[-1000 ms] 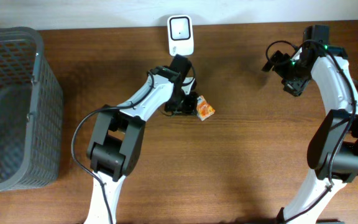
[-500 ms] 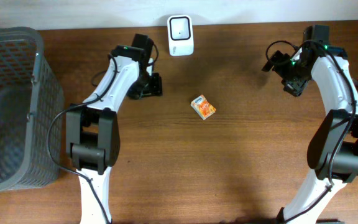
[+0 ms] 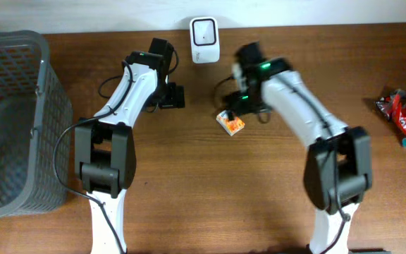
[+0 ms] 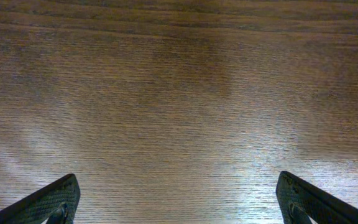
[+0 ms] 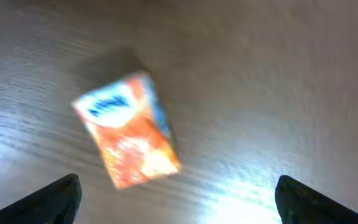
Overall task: Scan the item barcode
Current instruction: 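Lower the right gripper onto the Kleenex pack and grasp it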
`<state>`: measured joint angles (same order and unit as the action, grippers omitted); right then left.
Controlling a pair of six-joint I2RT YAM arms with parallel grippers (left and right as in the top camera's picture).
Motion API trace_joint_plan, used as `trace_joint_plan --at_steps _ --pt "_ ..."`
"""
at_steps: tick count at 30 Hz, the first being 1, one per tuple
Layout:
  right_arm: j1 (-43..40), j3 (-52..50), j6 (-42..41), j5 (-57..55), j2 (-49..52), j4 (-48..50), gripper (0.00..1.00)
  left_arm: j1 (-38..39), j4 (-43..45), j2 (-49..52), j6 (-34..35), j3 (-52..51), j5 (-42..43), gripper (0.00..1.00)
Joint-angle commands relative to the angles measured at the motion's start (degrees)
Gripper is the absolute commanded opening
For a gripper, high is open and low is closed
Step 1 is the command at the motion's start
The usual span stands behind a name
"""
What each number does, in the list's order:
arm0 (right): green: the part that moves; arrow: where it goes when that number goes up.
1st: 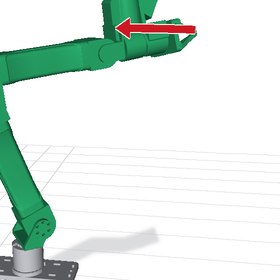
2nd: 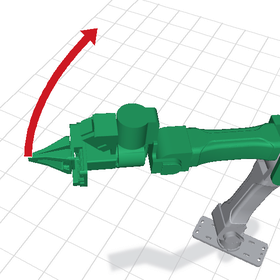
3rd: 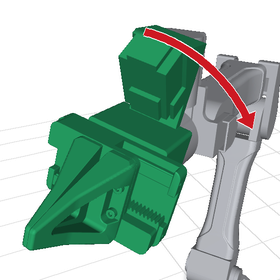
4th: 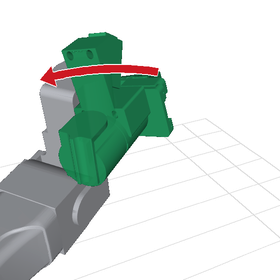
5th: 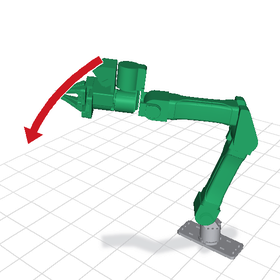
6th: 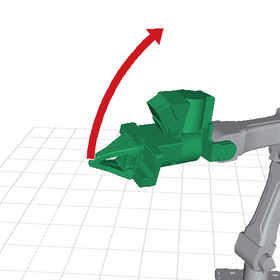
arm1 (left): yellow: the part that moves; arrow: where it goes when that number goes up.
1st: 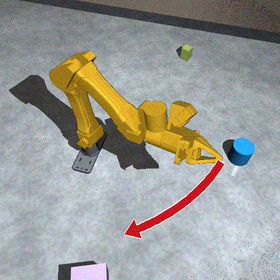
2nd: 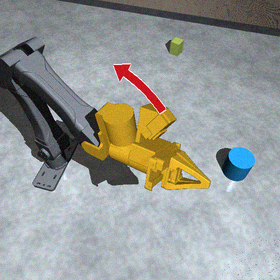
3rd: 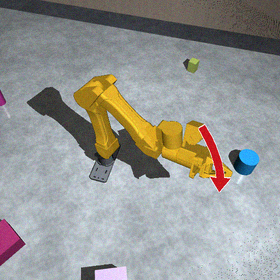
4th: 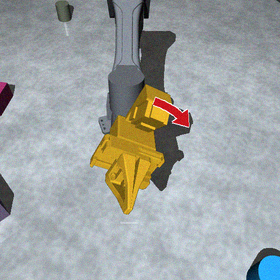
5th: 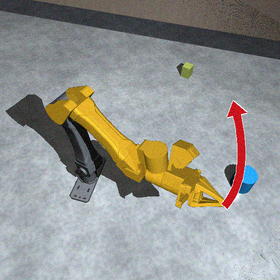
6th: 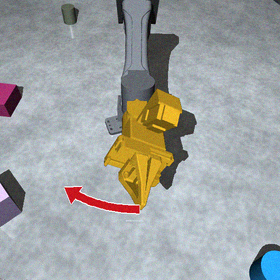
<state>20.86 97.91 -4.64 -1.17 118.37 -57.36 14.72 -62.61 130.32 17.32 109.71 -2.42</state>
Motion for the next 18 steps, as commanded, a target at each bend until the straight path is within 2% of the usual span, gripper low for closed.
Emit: trace_joint_plan --at_steps 1,7,8,9,10,12,18 --pt "6.0 -0.3 1.0 -9.8 0.4 2.6 0.98 0.1 -0.1 0.2 -0.2 -0.2 -0.8 0.99" --pt "11.4 -4.0 -0.8 -11.6 4.8 7.0 0.99 0.1 -0.1 0.2 -0.2 -0.2 -0.8 0.99" --pt "11.4 -5.1 -2.3 -11.6 4.9 8.0 0.91 0.1 -0.1 0.2 -0.2 -0.2 -0.8 0.99" --pt "11.4 -6.6 -2.7 -11.6 4.9 9.2 0.76 0.1 0.0 0.2 -0.2 -0.2 -0.8 0.99" --pt "11.4 -8.6 -4.5 -13.4 4.9 10.6 0.68 0.1 -0.1 0.2 -0.2 -0.2 -0.9 0.99" --pt "11.4 -11.3 -5.3 -16.6 4.9 12.5 0.68 0.1 -0.1 0.2 -0.2 -0.2 -0.9 0.99" --pt "11.5 -11.7 -8.0 -17.6 4.9 13.3 0.23 0.1 -0.1 0.2 -0.2 -0.2 -0.9 0.99"
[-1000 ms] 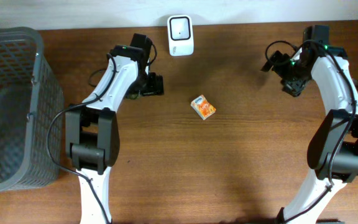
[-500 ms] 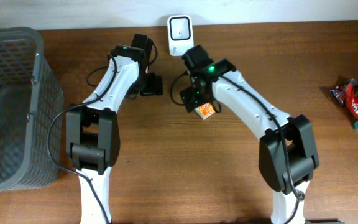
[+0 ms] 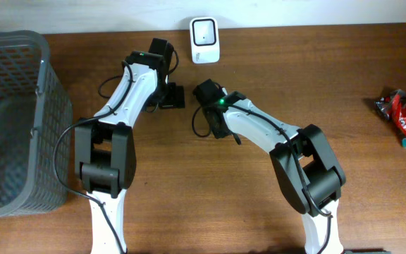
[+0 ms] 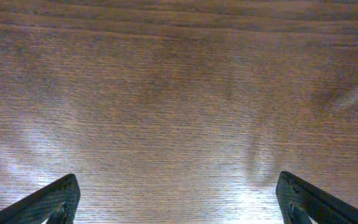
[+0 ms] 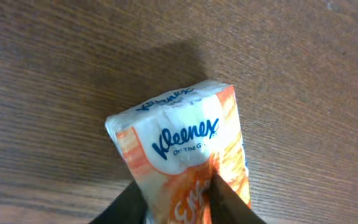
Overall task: Scan the item barcode
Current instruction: 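Lower the right gripper onto the Kleenex pack and grasp it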
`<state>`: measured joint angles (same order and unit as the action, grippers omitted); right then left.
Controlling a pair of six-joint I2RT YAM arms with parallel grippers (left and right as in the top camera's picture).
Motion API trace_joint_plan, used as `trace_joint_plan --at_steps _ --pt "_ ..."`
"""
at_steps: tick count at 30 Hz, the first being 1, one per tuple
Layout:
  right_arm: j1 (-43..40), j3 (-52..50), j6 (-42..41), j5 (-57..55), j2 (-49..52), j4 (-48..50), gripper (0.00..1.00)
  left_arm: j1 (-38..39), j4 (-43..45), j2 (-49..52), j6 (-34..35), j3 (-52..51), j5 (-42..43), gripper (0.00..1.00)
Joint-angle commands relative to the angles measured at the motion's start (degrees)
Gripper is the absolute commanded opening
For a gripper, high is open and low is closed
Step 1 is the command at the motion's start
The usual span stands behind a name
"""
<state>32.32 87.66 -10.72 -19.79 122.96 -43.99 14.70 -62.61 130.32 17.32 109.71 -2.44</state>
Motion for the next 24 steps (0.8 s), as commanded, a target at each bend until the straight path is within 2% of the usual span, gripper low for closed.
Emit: trace_joint_plan --at_steps 1,2,4,6,8,9,13,15,17,19,21,23,24 --pt "0.0 -1.1 -3.1 1.1 0.2 -0.2 0.16 0.1 -0.1 0.2 -0.2 -0.2 -0.8 0.99" --pt "-0.2 -0.5 -3.8 1.4 -0.1 -0.7 0.08 0.1 -0.1 0.2 -0.2 -0.2 -0.8 0.99" --pt "-0.8 1.5 -4.8 3.5 -1.0 -2.5 0.05 0.1 -0.1 0.2 -0.2 -0.2 -0.8 0.99" --pt "-3.1 5.8 -4.4 15.6 -3.1 -5.8 0.05 0.1 0.0 0.2 -0.2 -0.2 -0.8 0.99" --pt "-5.9 7.6 -0.5 29.8 -4.1 -6.7 0.05 0.1 -0.1 0.2 -0.2 -0.2 -0.8 0.99" --pt "-8.4 7.6 2.1 40.0 -4.1 -6.6 0.06 0.1 -0.1 0.2 -0.2 -0.2 -0.8 0.99" --pt "-14.4 2.2 7.5 62.0 -3.3 -4.6 0.05 0.1 0.0 0.2 -0.2 -0.2 -0.8 0.99" --pt "-16.4 -2.1 7.5 67.1 -3.3 -0.5 0.05 0.1 -0.1 0.2 -0.2 -0.2 -0.8 0.99" --pt "-18.6 -6.9 6.6 67.6 -3.3 3.4 0.1 0.1 0.0 0.2 -0.2 -0.2 -0.8 0.99" --pt "-21.0 -10.0 4.1 66.6 -3.3 5.5 0.1 0.1 -0.1 0.2 -0.2 -0.2 -0.8 0.99" --pt "-25.0 -12.2 2.3 60.9 -3.3 5.8 0.19 0.1 -0.1 0.2 -0.2 -0.2 -0.8 0.99" --pt "-27.5 -12.1 2.3 54.2 -3.4 4.0 0.53 0.1 -0.1 0.2 -0.2 -0.2 -0.8 0.99" --pt "-28.7 -11.3 2.4 52.5 -3.7 2.4 0.57 0.1 -0.1 0.2 -0.2 -0.2 -0.8 0.99"
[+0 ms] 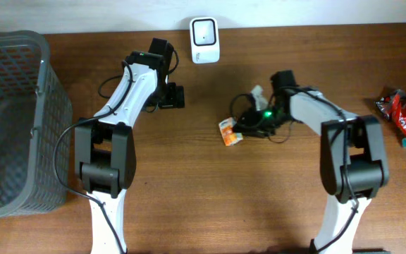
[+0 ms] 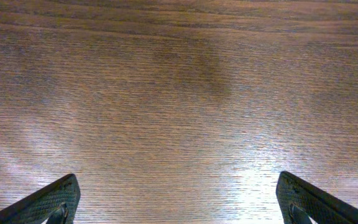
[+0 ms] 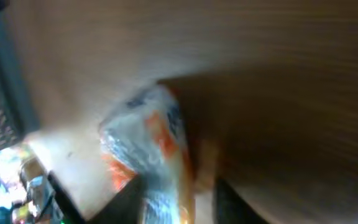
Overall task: Scan the item barcode
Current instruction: 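Lower the right gripper onto the Kleenex pack and grasp it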
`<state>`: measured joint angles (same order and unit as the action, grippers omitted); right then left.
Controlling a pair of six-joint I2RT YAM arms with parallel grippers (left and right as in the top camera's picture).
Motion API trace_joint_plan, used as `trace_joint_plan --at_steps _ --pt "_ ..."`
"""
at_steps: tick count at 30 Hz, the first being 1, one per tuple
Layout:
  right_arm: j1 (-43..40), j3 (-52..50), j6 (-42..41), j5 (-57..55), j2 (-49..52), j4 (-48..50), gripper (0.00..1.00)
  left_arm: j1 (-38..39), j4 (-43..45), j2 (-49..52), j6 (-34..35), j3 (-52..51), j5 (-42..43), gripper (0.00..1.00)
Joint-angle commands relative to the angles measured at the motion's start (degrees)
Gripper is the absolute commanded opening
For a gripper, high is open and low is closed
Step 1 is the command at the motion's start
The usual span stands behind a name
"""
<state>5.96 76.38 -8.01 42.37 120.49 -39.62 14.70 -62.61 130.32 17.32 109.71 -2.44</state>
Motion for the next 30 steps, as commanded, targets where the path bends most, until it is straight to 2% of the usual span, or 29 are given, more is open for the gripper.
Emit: trace_joint_plan --at_steps 1,5,7,10,12,16,18,20,24,25,27,30 --pt "-3.0 1.0 0.5 -10.9 -1.7 -3.5 0.59 0.1 -0.1 0.2 -0.2 -0.2 -0.8 0.99" --pt "-2.4 11.4 5.4 -16.1 -5.8 -16.2 0.62 0.1 -0.1 0.2 -0.2 -0.2 -0.8 0.99" --pt "0.5 13.1 6.3 -16.1 -6.3 -18.1 0.63 0.2 -0.1 0.2 -0.2 -0.2 -0.8 0.99" --pt "6.0 11.1 5.4 -18.8 -4.9 -15.1 0.63 0.1 -0.1 0.2 -0.2 -0.2 -0.8 0.99" --pt "9.3 7.9 -3.5 -24.9 -3.2 -9.8 0.62 0.1 -0.1 0.2 -0.2 -0.2 -0.8 0.99" --pt "9.2 7.4 -4.1 -25.1 -1.4 -9.4 0.57 0.1 -0.1 0.2 -0.2 -0.2 -0.8 0.99" --pt "9.1 7.4 -4.1 -24.7 -1.1 -9.6 0.5 0.2 -0.1 0.2 -0.2 -0.2 -0.8 0.99" --pt "9.1 6.6 -4.1 -22.8 -0.8 -9.1 0.48 0.1 -0.1 0.2 -0.2 -0.2 -0.8 0.99" --pt "8.9 0.4 -4.5 -18.4 -0.7 -1.8 0.44 0.2 -0.1 0.2 -0.2 -0.2 -0.8 0.99" --pt "8.7 0.0 -4.5 -18.4 -0.7 -1.5 0.38 0.2 -0.1 0.2 -0.2 -0.2 -0.8 0.99" --pt "8.6 0.1 -4.5 -17.6 -0.9 -1.5 0.04 0.1 0.0 0.2 -0.2 -0.2 -0.8 0.99" --pt "5.5 3.6 -1.7 -4.9 -2.3 -3.0 0.04 0.2 0.0 0.2 -0.2 -0.2 -0.8 0.99"
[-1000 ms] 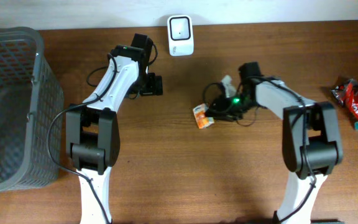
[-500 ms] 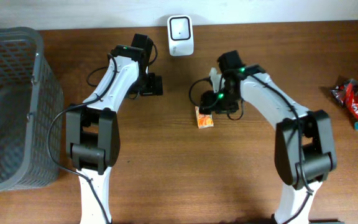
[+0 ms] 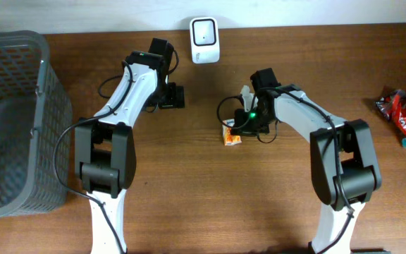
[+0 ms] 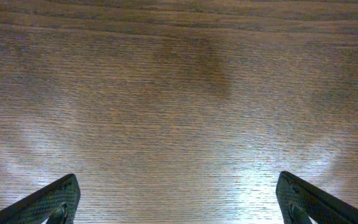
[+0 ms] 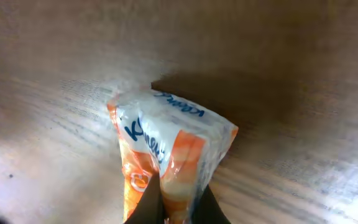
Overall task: Scan the item barcode
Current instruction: 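Lower the right gripper onto the Kleenex pack and grasp it, then lift the Kleenex pack up to the scanner with the right gripper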
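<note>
An orange and white Kleenex tissue pack (image 5: pixel 166 149) is pinched between the fingers of my right gripper (image 5: pixel 178 208), which is shut on it. From overhead the tissue pack (image 3: pixel 230 133) sits low over the mid table, with the right gripper (image 3: pixel 240 128) at its right side. The white barcode scanner (image 3: pixel 205 30) stands at the table's far edge, up and left of the pack. My left gripper (image 4: pixel 179 202) is open over bare wood, seen overhead as the left gripper (image 3: pixel 173 97) left of the scanner.
A grey mesh basket (image 3: pixel 13 120) fills the left side of the table. A few red and teal snack packets (image 3: pixel 404 116) lie at the right edge. The brown wooden table (image 3: pixel 203 197) stretches toward the front.
My right gripper with the tissue pack has shifted a little up and left over the table, and the wrist has turned. The left arm has not moved.
My right gripper was open above the tissue pack lying on the table. Then it was shut on the pack near the left gripper. Then it held the pack at mid table, right of there, where it still is. The left gripper stayed open throughout.
</note>
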`<state>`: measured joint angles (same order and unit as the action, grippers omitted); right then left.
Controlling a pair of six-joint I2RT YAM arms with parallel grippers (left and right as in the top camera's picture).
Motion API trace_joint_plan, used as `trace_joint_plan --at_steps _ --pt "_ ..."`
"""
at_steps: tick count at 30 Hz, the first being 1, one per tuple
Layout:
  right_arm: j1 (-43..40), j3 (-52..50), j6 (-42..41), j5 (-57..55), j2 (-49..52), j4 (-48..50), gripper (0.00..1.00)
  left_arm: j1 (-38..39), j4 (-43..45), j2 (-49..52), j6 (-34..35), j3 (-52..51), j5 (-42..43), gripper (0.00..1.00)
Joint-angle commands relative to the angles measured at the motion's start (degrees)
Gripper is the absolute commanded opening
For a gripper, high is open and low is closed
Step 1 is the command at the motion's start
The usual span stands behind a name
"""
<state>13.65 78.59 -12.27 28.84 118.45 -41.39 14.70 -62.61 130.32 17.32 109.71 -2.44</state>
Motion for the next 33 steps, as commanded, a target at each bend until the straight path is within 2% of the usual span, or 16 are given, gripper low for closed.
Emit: trace_joint_plan --at_steps 1,3,5,7,19,26,30,31,33 --pt "-4.1 2.9 5.7 16.3 -0.9 -1.3 0.04 0.2 -0.1 0.2 -0.2 -0.2 -0.8 0.99" --pt "-8.2 5.1 14.0 37.8 -1.1 -0.3 0.04 0.1 -0.1 0.2 -0.2 -0.2 -0.8 0.99" --pt "-10.6 5.1 20.0 54.6 -1.1 0.5 0.04 0.2 -0.1 0.2 -0.2 -0.2 -0.8 0.99" --pt "-11.1 5.1 21.5 60.1 -1.1 0.6 0.04 0.2 -0.1 0.2 -0.2 -0.2 -0.8 0.99" --pt "-4.6 5.1 23.4 60.1 -1.0 7.8 0.04 0.2 -0.1 0.2 -0.2 -0.2 -0.8 0.99" --pt "-4.3 5.1 23.3 60.1 -1.0 9.8 0.04 0.2 -0.1 0.2 -0.2 -0.2 -0.8 0.99" --pt "-4.3 5.1 19.0 60.0 -1.0 14.0 0.04 0.5 -0.1 0.2 -0.2 -0.2 -0.8 0.99" --pt "-4.3 5.1 15.8 57.9 -1.0 15.3 0.04 0.5 -0.1 0.2 -0.2 -0.2 -0.8 0.99" --pt "-4.2 5.1 -0.8 38.6 -1.0 16.6 0.04 0.5 -0.1 0.2 -0.2 -0.2 -0.8 0.99"
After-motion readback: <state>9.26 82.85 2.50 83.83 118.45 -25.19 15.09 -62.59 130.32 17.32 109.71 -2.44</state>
